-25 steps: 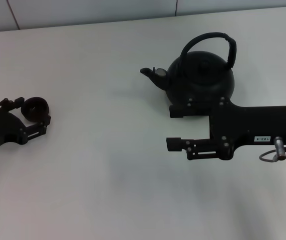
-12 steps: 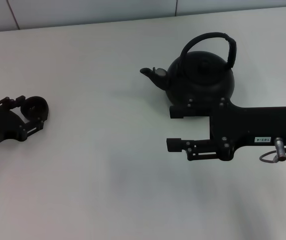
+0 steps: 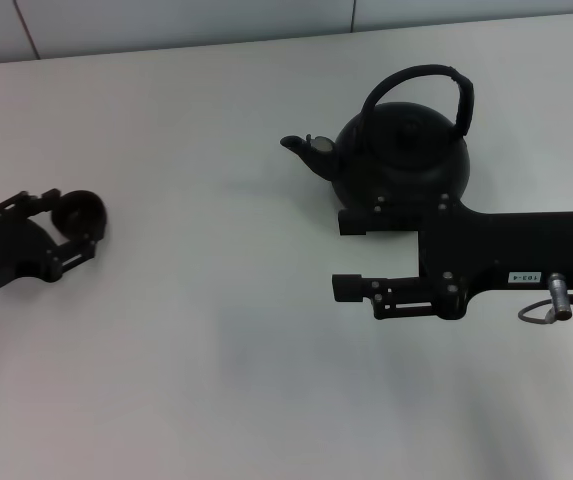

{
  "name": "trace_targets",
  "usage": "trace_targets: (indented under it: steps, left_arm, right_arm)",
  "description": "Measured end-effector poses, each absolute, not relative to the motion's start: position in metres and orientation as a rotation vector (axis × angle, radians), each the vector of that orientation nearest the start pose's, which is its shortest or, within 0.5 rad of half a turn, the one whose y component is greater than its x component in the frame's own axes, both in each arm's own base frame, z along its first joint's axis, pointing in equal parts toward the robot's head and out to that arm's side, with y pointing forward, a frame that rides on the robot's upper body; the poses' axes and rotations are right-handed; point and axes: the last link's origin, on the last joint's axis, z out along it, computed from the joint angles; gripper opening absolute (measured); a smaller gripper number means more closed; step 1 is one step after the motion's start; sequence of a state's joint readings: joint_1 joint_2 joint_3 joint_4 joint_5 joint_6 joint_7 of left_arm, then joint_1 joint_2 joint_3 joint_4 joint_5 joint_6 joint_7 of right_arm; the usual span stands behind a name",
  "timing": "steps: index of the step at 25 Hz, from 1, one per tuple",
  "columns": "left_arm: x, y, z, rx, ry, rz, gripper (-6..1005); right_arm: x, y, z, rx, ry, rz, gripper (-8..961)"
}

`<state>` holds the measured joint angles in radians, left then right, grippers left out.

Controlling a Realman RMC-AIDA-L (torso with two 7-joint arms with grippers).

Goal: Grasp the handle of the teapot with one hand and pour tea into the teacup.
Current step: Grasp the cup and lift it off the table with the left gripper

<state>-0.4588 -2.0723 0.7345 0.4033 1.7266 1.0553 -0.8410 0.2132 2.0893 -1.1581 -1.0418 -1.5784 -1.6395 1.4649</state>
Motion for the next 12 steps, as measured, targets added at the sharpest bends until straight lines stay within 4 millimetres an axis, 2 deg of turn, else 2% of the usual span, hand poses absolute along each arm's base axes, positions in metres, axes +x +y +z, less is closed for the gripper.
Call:
trace_targets:
  steps: [6,12]
  left_arm:
    - [-0.318,0.336,-0.026,-2.403,-0.411,-0.477,704]
    - [-0.302,0.337,-0.041,-2.506,-0.339,-0.474,714]
  right_arm:
    - [0.228,0.270,0.009,-2.811,0.422,0.915,721]
    - [0.225,0.269,0.006,-2.826,0.415,0.928,722]
